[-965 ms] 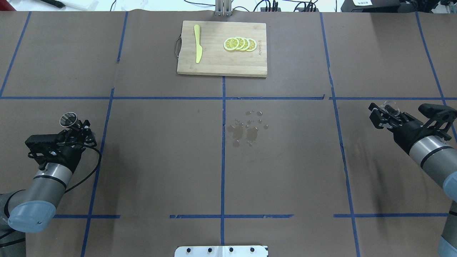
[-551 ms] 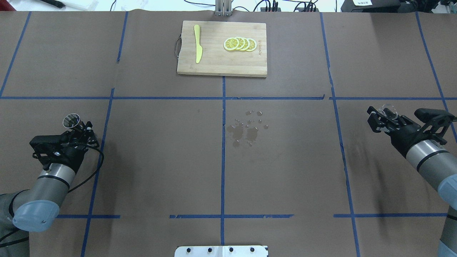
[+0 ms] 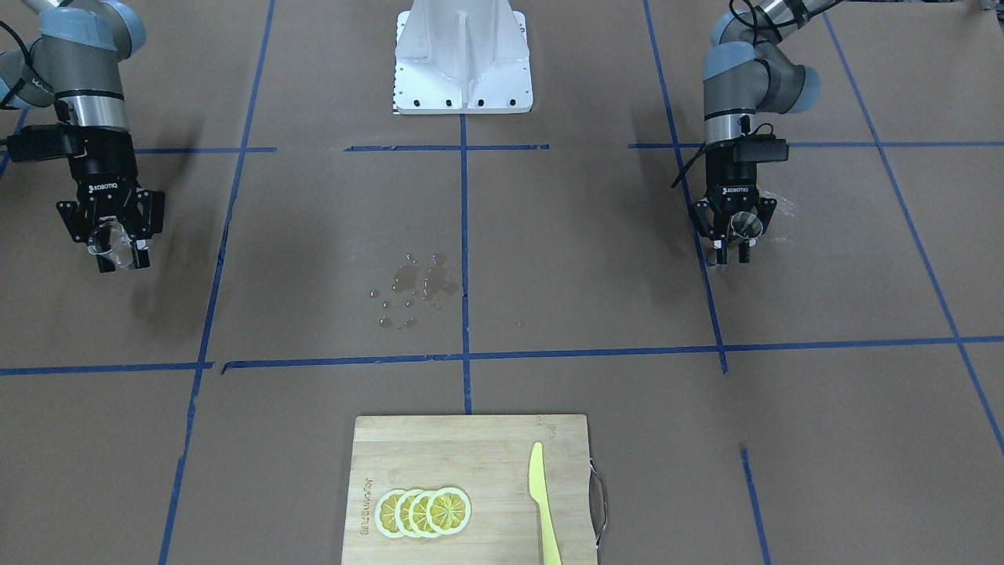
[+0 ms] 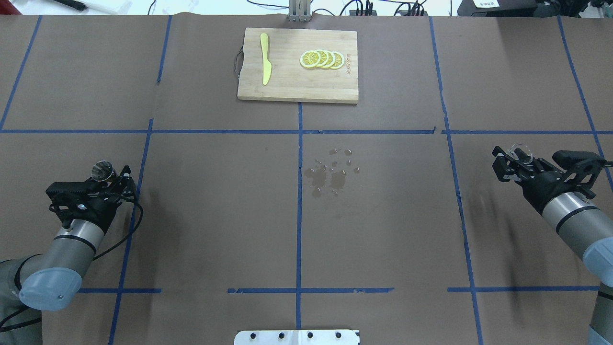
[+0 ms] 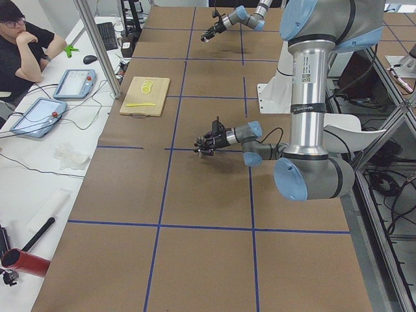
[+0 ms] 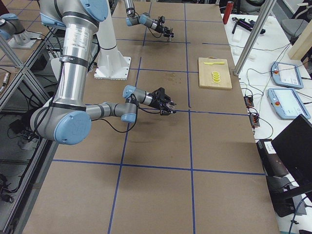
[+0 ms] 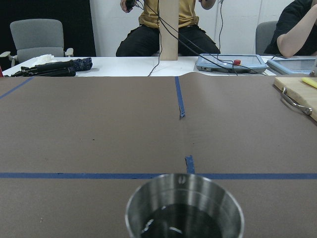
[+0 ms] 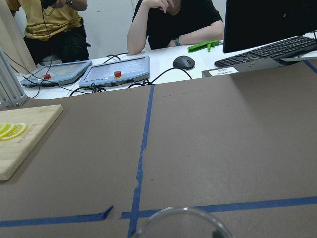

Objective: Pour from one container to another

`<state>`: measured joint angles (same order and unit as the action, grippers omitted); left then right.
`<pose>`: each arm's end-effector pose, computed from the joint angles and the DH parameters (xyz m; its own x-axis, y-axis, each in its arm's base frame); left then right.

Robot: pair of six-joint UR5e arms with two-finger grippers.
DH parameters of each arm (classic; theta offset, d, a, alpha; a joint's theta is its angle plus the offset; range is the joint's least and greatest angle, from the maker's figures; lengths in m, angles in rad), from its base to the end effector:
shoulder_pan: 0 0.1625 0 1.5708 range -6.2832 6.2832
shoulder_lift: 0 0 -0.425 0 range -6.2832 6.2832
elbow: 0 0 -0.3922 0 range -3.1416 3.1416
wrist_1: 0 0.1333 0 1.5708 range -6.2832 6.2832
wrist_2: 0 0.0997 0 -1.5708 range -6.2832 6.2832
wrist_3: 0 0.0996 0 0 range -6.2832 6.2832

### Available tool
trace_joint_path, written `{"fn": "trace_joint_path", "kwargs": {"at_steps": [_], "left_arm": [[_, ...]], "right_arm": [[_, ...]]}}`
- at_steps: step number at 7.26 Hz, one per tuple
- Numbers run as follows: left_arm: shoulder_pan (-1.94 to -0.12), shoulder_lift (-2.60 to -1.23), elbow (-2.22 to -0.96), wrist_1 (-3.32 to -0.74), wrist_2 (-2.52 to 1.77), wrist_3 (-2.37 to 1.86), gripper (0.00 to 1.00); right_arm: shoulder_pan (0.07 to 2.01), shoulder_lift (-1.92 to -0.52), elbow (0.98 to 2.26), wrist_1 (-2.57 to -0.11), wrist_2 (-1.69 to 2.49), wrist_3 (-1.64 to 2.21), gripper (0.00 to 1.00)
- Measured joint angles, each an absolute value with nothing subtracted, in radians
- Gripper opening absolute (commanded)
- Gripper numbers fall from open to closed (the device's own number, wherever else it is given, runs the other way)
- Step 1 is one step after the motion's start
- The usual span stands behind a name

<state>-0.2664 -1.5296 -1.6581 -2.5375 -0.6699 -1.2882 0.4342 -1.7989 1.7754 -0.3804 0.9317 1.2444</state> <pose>0.4070 -0.3302 0.5172 0.7150 -0.0156 -0.6989 0.6306 0.4460 0.6351 -0.2897 -0.3468 0.5254 0.6055 -0.0029 0.7958 -0.6768 0.5242 0.5169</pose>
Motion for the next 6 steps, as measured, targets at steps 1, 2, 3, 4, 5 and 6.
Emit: {"fn": "trace_joint_path", "kwargs": {"at_steps": [1, 2, 3, 4, 5, 6], "left_arm": [[-0.266, -1.53, -1.658, -2.538, -0.67, -1.286, 1.0], [-0.266, -1.529, -1.661, -2.539, -0.672, -1.284, 1.0], [-0.269, -1.527, -1.674, -2.542, -0.694, -1.258, 1.0], [-0.273, -1.519, -1.697, -2.548, -0.738, -1.208, 1.0], [-0.277, -1.5, -1.717, -2.55, -0.789, -1.167, 1.0], [-0.279, -1.472, -1.733, -2.551, -0.845, -1.133, 1.0]], "right_arm": [[0.433, -1.799, 1.775, -0.38, 0.931, 1.244, 0.0], [0.43, -1.799, 1.773, -0.38, 0.926, 1.244, 0.0], [0.421, -1.798, 1.77, -0.38, 0.913, 1.244, 0.0], [0.408, -1.798, 1.766, -0.38, 0.892, 1.244, 0.0], [0.395, -1.798, 1.76, -0.38, 0.872, 1.247, 0.0], [0.387, -1.797, 1.752, -0.38, 0.857, 1.25, 0.0]]}}
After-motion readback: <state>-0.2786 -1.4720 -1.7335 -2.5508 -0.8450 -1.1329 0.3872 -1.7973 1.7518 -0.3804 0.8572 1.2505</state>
